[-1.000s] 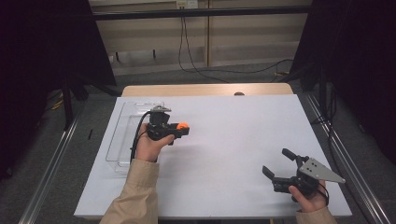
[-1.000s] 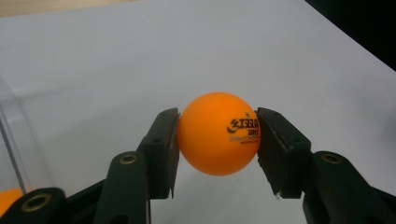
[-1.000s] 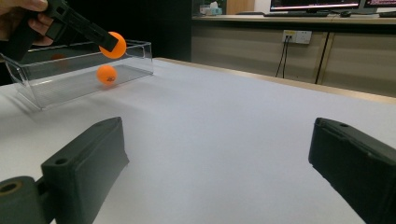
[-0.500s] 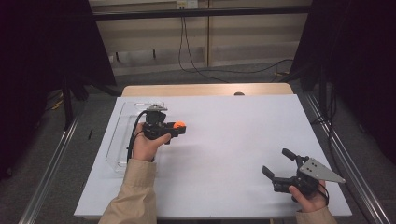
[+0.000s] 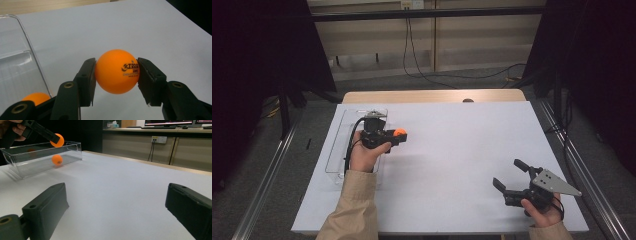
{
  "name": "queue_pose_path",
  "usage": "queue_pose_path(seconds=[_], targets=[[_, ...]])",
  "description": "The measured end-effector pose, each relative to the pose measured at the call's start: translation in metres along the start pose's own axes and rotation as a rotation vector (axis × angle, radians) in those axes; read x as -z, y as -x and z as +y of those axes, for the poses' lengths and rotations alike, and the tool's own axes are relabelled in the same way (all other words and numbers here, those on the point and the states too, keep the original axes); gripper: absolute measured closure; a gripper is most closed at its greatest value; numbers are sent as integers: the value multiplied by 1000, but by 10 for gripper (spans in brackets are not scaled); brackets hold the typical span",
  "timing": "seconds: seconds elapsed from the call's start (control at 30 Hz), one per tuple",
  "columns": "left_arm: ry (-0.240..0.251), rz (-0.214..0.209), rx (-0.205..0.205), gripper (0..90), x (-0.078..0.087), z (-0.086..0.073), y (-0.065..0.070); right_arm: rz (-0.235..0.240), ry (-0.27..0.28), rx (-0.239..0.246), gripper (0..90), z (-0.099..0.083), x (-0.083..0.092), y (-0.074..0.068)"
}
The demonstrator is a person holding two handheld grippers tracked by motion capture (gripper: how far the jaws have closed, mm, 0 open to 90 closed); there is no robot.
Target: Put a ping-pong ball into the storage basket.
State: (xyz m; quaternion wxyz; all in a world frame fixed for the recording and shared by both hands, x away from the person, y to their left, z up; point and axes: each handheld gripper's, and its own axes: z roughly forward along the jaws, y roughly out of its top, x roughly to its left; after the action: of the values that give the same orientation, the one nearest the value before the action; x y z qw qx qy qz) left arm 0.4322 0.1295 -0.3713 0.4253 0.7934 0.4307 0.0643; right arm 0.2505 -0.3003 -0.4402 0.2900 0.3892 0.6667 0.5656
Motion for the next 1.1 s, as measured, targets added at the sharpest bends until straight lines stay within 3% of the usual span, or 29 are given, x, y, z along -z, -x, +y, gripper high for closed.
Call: queue_pose_path(seconds=[1.1], targets=[[5,49,-15,511,12,1,-8,-1,4,-6,37,0,0,0]])
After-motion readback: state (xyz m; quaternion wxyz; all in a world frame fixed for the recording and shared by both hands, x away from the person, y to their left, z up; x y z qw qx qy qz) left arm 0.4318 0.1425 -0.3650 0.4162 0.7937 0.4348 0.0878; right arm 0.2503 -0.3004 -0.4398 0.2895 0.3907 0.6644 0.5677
